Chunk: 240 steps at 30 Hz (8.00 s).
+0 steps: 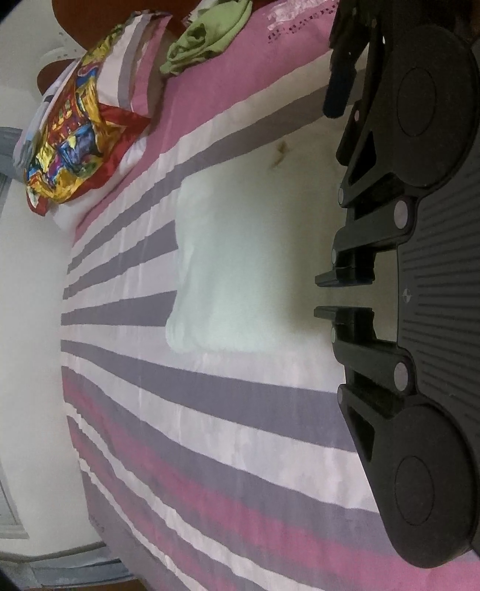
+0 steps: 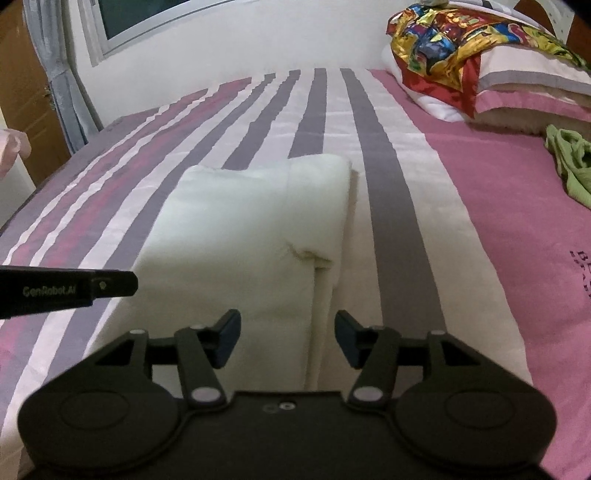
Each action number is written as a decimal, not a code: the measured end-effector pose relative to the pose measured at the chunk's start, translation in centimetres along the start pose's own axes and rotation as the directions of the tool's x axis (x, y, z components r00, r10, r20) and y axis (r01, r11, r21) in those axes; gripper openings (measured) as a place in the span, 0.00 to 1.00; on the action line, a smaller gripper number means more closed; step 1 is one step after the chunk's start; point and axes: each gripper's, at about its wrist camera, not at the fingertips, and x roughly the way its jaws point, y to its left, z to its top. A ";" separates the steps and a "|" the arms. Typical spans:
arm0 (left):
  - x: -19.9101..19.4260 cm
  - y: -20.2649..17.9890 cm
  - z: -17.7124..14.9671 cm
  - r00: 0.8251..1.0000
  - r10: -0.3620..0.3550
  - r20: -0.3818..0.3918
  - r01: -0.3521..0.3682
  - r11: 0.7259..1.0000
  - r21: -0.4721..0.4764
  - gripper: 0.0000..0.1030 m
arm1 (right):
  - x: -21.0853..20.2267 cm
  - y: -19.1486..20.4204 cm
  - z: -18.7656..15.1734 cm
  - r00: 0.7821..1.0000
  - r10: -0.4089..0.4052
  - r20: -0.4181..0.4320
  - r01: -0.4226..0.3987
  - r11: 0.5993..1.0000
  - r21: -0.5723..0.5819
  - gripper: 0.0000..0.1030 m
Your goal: Fold small clothes
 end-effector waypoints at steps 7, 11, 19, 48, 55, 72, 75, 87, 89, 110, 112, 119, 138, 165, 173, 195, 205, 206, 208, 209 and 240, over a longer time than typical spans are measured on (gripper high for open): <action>-0.1 0.8 -0.1 0.999 0.044 -0.010 -0.045 0.999 -0.011 0.08 | -0.5 -0.1 0.3 1.000 0.008 0.006 -0.008 1.000 0.000 0.64; 0.1 1.4 -0.1 0.996 0.088 -0.012 -0.089 0.996 -0.023 0.08 | -0.4 0.1 0.2 1.000 0.010 0.008 -0.010 1.000 -0.001 0.65; 0.9 3.8 0.2 0.993 0.091 -0.071 -0.096 0.993 -0.063 0.08 | -0.3 -0.5 0.4 1.000 0.026 0.008 -0.026 0.999 0.030 0.69; 6.2 7.5 1.1 0.986 -0.101 -0.134 0.069 0.971 -0.230 0.09 | 5.5 -4.6 1.9 0.987 0.162 -0.005 -0.152 0.939 0.308 0.78; 0.9 6.8 -0.3 0.973 -0.072 0.218 0.095 0.991 -0.093 0.00 | 5.0 -4.9 1.9 0.986 0.165 -0.001 -0.156 0.938 0.311 0.78; 6.4 6.6 1.4 0.978 -0.200 0.055 0.207 0.958 -0.200 1.00 | 5.5 -5.0 2.0 0.985 0.173 0.006 -0.167 0.938 0.304 0.78; 7.5 6.4 1.3 0.971 -0.233 0.051 0.239 0.938 -0.253 0.82 | 5.8 -4.8 2.2 0.984 0.179 0.008 -0.173 0.939 0.296 0.78; 11.4 6.9 -0.5 0.946 -0.325 0.003 0.298 0.862 -0.410 0.52 | 8.3 -4.7 3.4 0.982 0.189 0.013 -0.185 0.939 0.292 0.72; 11.3 6.5 -0.4 0.953 -0.304 0.001 0.278 0.870 -0.407 0.46 | 8.5 -4.6 3.5 0.981 0.195 0.014 -0.191 0.937 0.294 0.57; 3.3 9.1 3.0 0.973 -0.201 0.116 0.229 0.914 -0.335 0.36 | 3.2 0.8 6.6 0.946 0.286 0.155 -0.312 0.933 0.181 0.33; 2.6 10.0 2.8 0.974 -0.188 0.126 0.220 0.916 -0.335 0.36 | 3.1 1.7 6.8 0.944 0.292 0.156 -0.316 0.934 0.166 0.33; 2.0 13.3 1.6 0.979 -0.161 0.125 0.197 0.909 -0.367 0.36 | 3.6 5.1 7.1 0.937 0.322 0.137 -0.339 0.932 0.127 0.33; 4.1 16.1 -2.1 0.995 -0.076 0.063 0.095 0.914 -0.394 0.54 | 7.3 5.5 4.0 0.964 0.264 0.012 -0.261 0.942 0.210 0.69; 5.4 13.1 -0.6 1.000 -0.001 0.007 0.003 0.958 -0.286 0.55 | 6.4 7.0 6.0 0.984 0.156 0.082 -0.162 0.984 0.073 0.54; 4.6 10.9 -2.4 0.998 0.051 -0.029 -0.056 0.977 -0.205 0.79 | 7.3 8.0 2.8 0.994 0.108 -0.033 -0.107 0.994 0.033 0.53; 2.3 8.5 -4.8 0.975 0.134 -0.176 -0.163 0.972 -0.167 1.00 | 2.4 8.0 -1.0 0.994 0.069 -0.084 -0.066 0.997 0.046 0.75; -7.5 7.6 -5.9 0.957 0.278 -0.081 -0.282 0.958 -0.047 1.00 | -3.1 7.2 -2.1 0.981 0.151 -0.121 -0.131 0.980 0.153 1.00; -9.0 7.3 -6.1 0.958 0.280 -0.065 -0.282 0.959 -0.035 1.00 | -4.5 7.3 -2.3 0.981 0.160 -0.110 -0.142 0.977 0.158 1.00; -11.9 7.0 -6.6 0.961 0.275 -0.043 -0.275 0.961 -0.017 1.00 | -6.8 7.5 -2.5 0.981 0.168 -0.100 -0.151 0.977 0.151 1.00; -13.2 6.9 -6.9 0.963 0.268 -0.037 -0.269 0.963 -0.014 1.00 | -8.1 7.8 -2.6 0.982 0.160 -0.099 -0.146 0.979 0.139 1.00; -33.6 2.4 -15.4 0.955 0.266 0.133 -0.253 0.962 -0.107 1.00 | -32.8 9.6 -11.1 0.926 0.065 0.371 -0.072 0.997 0.004 1.00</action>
